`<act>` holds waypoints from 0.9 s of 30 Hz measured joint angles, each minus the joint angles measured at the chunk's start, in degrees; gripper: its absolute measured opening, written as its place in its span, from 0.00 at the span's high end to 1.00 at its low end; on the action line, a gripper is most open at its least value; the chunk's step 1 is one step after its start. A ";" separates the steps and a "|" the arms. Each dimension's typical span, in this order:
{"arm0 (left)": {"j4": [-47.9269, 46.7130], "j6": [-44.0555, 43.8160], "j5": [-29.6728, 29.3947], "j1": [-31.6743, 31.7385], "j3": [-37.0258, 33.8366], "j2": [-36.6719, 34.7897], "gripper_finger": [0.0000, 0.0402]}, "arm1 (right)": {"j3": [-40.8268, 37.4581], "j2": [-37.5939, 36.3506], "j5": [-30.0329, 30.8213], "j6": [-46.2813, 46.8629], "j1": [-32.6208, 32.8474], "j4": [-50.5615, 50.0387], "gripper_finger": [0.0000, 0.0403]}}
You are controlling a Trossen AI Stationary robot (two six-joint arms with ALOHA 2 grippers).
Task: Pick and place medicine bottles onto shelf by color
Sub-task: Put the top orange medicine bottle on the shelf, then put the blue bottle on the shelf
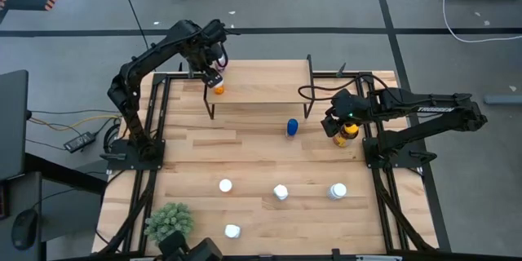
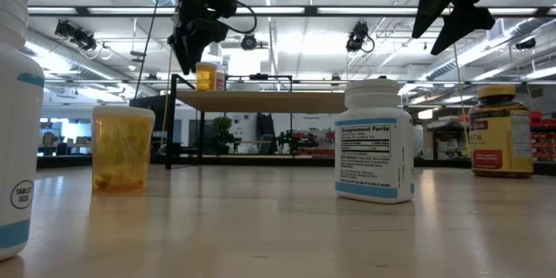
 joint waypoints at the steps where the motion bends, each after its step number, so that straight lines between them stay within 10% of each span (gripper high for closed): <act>1: 0.00 0.02 0.02 0.00 0.00 0.00 0.36 | -0.02 0.00 0.01 -0.02 0.00 0.00 0.26; 27: -2.86 -2.73 -1.02 -1.39 9.11 -7.22 0.40 | 0.00 0.04 0.66 6.35 -0.04 0.04 0.26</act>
